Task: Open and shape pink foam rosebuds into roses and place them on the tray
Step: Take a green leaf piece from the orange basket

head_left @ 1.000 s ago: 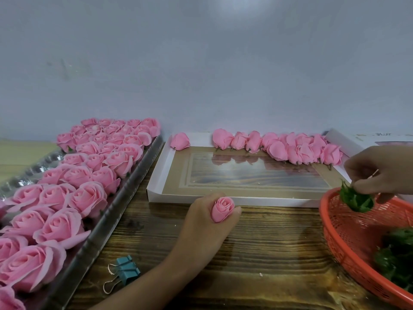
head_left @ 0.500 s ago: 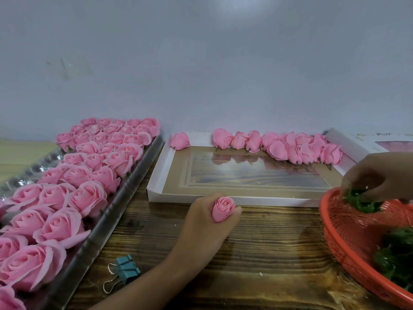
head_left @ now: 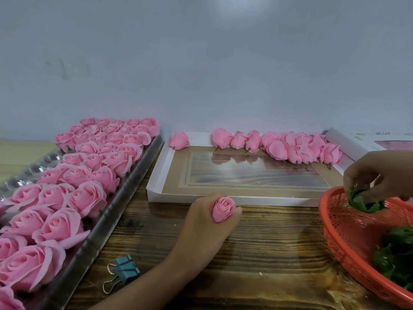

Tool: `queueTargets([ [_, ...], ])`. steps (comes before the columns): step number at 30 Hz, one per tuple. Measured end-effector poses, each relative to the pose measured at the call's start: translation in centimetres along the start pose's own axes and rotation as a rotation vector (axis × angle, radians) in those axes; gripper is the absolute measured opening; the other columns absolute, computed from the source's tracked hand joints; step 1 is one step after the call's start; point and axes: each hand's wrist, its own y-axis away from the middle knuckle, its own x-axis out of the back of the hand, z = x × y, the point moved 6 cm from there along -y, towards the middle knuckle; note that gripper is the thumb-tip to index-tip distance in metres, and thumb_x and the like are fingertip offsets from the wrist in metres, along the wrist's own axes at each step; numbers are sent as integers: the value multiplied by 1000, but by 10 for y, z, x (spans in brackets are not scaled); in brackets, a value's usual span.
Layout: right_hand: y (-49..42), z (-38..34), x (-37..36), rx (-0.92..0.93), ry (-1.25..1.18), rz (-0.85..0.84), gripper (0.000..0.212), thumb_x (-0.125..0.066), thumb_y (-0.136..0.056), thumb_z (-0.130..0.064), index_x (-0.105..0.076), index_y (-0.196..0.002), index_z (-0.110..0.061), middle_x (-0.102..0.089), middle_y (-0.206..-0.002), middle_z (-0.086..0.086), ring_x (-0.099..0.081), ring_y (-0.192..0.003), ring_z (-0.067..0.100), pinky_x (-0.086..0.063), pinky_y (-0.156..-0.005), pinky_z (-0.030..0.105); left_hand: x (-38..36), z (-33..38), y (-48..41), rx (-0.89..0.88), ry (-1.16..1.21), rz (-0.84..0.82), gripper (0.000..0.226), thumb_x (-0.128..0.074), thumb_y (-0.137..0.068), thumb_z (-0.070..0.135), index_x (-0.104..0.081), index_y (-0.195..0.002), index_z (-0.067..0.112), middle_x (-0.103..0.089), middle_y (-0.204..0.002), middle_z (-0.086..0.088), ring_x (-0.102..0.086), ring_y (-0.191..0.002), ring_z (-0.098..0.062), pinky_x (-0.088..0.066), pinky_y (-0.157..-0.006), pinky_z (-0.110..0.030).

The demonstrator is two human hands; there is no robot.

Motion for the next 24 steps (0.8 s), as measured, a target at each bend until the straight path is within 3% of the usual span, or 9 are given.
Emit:
queueTargets([
  [1,1,-4,2,-4,-16,37,20,-79,-58,-42,-69,-76,-47,-74,-73,-9,-69,-56,8,-56,-50,33,0,0,0,1,1,-3,37,-65,-84,18,-47,-54,30,-52,-54,14,-46,-54,0,-37,-53,-10],
  [3,1,-3,10,9,-12,122,33,-82,-69,-11,-70,-70,-42,-74,-73,-7,-65,-49,8,-51,-46,23,0,1,0,3,8,-1,39,-66,-84,16,-47,-53,31,-52,-53,15,-47,-53,0,-37,-53,-9],
  [6,0,-3,14,0,-32,194,44,-79,-66,6,-70,-64,-37,-73,-77,-5,-65,-49,11,-52,-47,24,0,2,-1,-5,10,10,43,-66,-84,14,-45,-50,31,-50,-51,14,-44,-52,0,-35,-52,-9],
  [10,3,-3,14,-35,-60,160,37,-85,-66,1,-70,-63,-33,-75,-76,1,-70,-54,22,-53,-45,25,1,2,0,-9,-2,12,42,-65,-84,14,-44,-52,29,-49,-51,14,-44,-52,-1,-34,-52,-9],
  [16,4,0,15,-80,45,92,39,-73,-80,-6,-71,-69,-43,-74,-68,-5,-69,-52,12,-52,-47,21,0,1,0,-12,-13,-1,35,-65,-85,17,-47,-56,28,-51,-54,15,-48,-55,-1,-38,-54,-10],
  [20,3,5,15,-118,4,86,45,-66,-84,0,-73,-67,-42,-75,-68,-3,-72,-60,15,-54,-48,22,0,0,0,-11,-8,-6,29,-64,-84,19,-51,-59,19,-50,-56,10,-46,-55,-2,-38,-53,-13],
  [24,6,13,9,-170,-28,-3,44,-61,-87,4,-77,-69,-33,-77,-74,4,-75,-66,23,-58,-51,29,0,1,0,-12,-3,-8,34,-64,-84,18,-49,-56,27,-52,-56,12,-46,-55,-1,-38,-54,-11],
])
